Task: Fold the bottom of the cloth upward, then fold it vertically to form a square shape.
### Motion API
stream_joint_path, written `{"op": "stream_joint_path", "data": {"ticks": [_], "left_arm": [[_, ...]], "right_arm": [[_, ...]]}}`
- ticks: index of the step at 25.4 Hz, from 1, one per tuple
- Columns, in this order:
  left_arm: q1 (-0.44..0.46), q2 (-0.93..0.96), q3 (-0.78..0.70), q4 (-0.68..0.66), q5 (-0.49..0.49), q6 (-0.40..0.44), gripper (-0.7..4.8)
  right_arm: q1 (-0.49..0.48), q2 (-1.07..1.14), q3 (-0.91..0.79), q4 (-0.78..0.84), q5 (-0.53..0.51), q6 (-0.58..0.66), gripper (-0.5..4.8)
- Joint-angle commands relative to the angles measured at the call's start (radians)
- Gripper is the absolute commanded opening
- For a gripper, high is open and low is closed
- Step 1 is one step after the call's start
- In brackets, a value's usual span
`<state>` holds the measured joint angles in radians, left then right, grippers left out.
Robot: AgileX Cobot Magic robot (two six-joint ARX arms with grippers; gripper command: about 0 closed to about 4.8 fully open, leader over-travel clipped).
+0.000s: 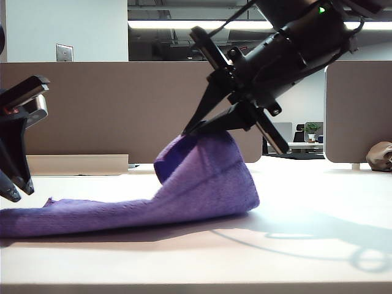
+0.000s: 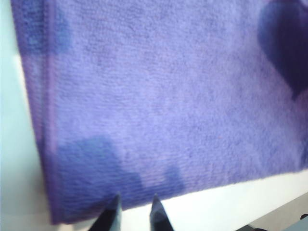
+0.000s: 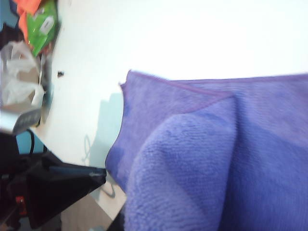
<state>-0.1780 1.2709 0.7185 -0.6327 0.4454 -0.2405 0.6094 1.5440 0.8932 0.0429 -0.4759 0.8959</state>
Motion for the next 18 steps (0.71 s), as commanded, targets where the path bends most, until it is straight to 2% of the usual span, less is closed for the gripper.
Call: {"op": "stream_joint_path", "data": {"ticks": [1, 3, 7, 10, 16, 17, 18], "left_arm": [[0.001, -0.002, 0.0, 0.006, 0.0, 0.001, 0.8], [0.001, -0.002, 0.0, 0.006, 0.0, 0.001, 0.8], [0.001, -0.002, 0.0, 0.005, 0.001, 0.001, 0.8], [0.001, -0.002, 0.0, 0.003, 0.003, 0.002, 0.8], [0.001, -0.002, 0.0, 0.001, 0.001, 0.015, 0.79], [0.001, -0.002, 0.0, 0.006, -0.001, 0.024, 0.71], [0.002, -0.002, 0.0, 0.009, -0.003, 0.024, 0.62]], "right_arm": [[-0.011, -0.006, 0.005, -0.041, -0.003, 0.018, 1.23], [-0.016, -0.006, 0.005, -0.044, -0.001, 0.017, 1.45], [-0.028, -0.006, 0.006, -0.014, 0.006, 0.021, 1.51], [-0.045, -0.006, 0.006, -0.016, 0.004, 0.021, 1.82], [-0.072, -0.013, 0.006, -0.064, -0.017, 0.0, 1.81], [-0.071, -0.027, 0.006, -0.102, -0.012, -0.036, 1.7], [-0.071, -0.038, 0.006, -0.132, 0.001, -0.066, 1.31]]}}
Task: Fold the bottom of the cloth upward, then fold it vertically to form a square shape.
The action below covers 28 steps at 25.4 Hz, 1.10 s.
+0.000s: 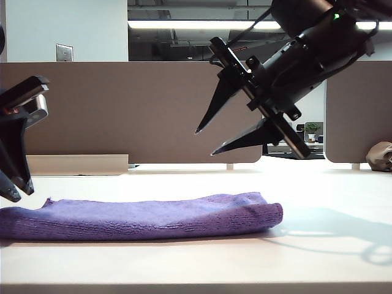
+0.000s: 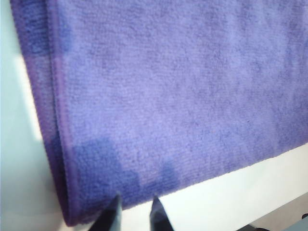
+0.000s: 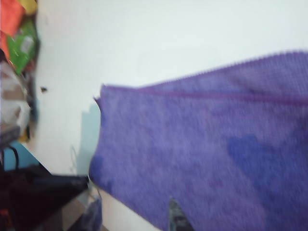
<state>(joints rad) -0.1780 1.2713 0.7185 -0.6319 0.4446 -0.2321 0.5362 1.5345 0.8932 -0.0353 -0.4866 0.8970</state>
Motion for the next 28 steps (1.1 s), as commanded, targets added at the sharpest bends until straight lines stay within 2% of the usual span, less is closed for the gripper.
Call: {"op": "stream_joint_path", "data": {"ticks": [1, 2, 3, 5, 8, 14, 17, 18, 20, 25, 28], "left_arm": [[0.003, -0.002, 0.001, 0.01, -0.037, 0.016, 0.57], [0.003, -0.002, 0.001, 0.007, -0.065, 0.016, 0.57], [0.003, -0.002, 0.001, 0.003, -0.089, 0.017, 0.57], [0.003, -0.002, 0.001, 0.011, -0.101, 0.019, 0.57], [0.003, -0.002, 0.001, 0.012, -0.153, 0.019, 0.57], [0.003, -0.002, 0.001, 0.008, -0.161, 0.019, 0.58], [0.003, -0.002, 0.001, 0.0, -0.206, 0.019, 0.58], [0.003, -0.002, 0.001, 0.0, -0.206, 0.019, 0.58], [0.003, -0.002, 0.001, -0.001, -0.206, 0.019, 0.58], [0.003, -0.002, 0.001, -0.003, -0.205, 0.018, 0.58], [0.003, -0.002, 0.001, -0.004, -0.205, 0.018, 0.58]], "right_arm": [[-0.005, -0.054, 0.01, -0.14, 0.049, -0.127, 1.1], [-0.013, -0.069, 0.011, -0.188, 0.065, -0.153, 1.13], [-0.035, -0.103, 0.015, -0.299, 0.1, -0.216, 1.57], [-0.068, -0.127, 0.015, -0.419, 0.102, -0.266, 2.15], [-0.085, -0.128, 0.015, -0.494, 0.071, -0.303, 2.7], [-0.085, -0.124, 0.014, -0.507, 0.047, -0.309, 2.75], [-0.085, -0.11, 0.014, -0.548, 0.067, -0.351, 2.76], [-0.085, -0.103, 0.014, -0.561, 0.068, -0.356, 2.81], [-0.085, -0.088, 0.014, -0.566, 0.066, -0.362, 3.35], [-0.084, -0.054, 0.014, -0.546, 0.056, -0.362, 3.37], [-0.083, -0.025, 0.014, -0.518, 0.016, -0.362, 3.36]]}}
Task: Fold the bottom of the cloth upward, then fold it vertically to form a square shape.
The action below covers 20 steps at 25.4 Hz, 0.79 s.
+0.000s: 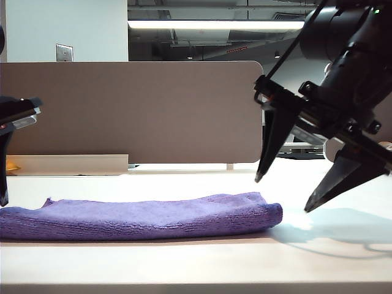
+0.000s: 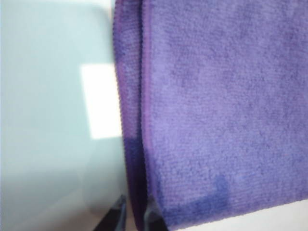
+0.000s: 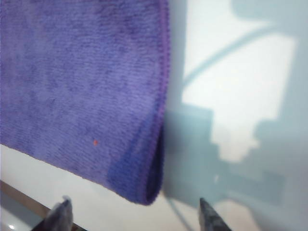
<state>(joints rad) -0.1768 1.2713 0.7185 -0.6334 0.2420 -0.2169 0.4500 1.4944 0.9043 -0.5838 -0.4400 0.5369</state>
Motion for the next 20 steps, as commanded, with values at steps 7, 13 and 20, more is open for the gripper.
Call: {"op": "stream_joint_path", "data": {"ticks": [7, 13, 20], "left_arm": [[0.002, -0.002, 0.001, -0.002, 0.005, 0.003, 0.58], [0.002, -0.002, 0.001, -0.007, 0.008, 0.0, 0.58], [0.002, -0.002, 0.001, -0.016, 0.008, 0.001, 0.58]], "right_arm": [[0.008, 0.064, 0.004, 0.093, -0.061, 0.009, 2.28], [0.008, 0.111, 0.004, 0.119, -0.101, 0.013, 2.06], [0.009, 0.153, 0.004, 0.126, -0.132, 0.012, 1.99]]}}
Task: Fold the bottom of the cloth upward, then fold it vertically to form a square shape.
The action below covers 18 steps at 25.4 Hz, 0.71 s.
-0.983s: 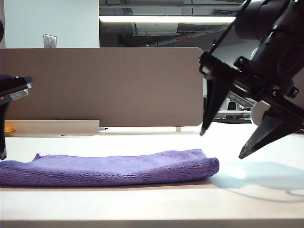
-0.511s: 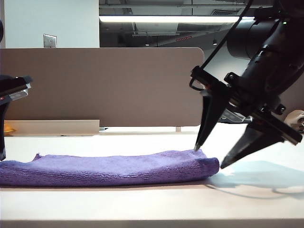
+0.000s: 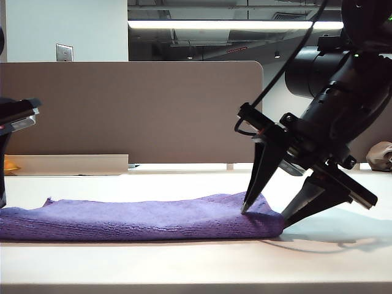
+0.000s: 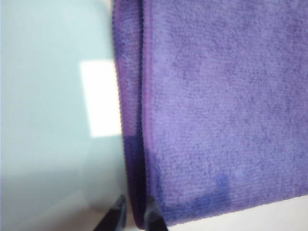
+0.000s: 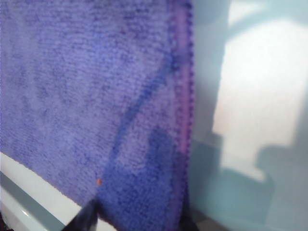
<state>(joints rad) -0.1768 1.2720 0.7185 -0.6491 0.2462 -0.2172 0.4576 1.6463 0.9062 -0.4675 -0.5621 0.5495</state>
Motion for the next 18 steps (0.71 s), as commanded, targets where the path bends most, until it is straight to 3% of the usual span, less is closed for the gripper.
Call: {"op": "stream_joint_path", "data": {"ticks": [1, 3, 5, 13, 18], "left_arm": [[0.002, -0.003, 0.001, 0.0, 0.003, 0.001, 0.58], [0.002, -0.003, 0.001, 0.0, 0.003, 0.001, 0.58], [0.001, -0.003, 0.001, 0.0, 0.003, 0.001, 0.58], [0.001, -0.005, 0.001, 0.019, 0.048, 0.0, 0.58], [0.001, -0.005, 0.002, 0.038, 0.072, -0.012, 0.58]], "right_arm": [[0.002, 0.001, 0.002, 0.015, -0.011, 0.0, 1.71], [0.002, 0.0, 0.003, 0.035, -0.03, 0.0, 0.81], [0.003, 0.0, 0.007, 0.053, -0.047, 0.0, 0.4], [0.04, -0.002, 0.105, 0.023, -0.046, -0.005, 0.17], [0.121, 0.001, 0.201, 0.024, -0.014, -0.007, -0.02]]}}
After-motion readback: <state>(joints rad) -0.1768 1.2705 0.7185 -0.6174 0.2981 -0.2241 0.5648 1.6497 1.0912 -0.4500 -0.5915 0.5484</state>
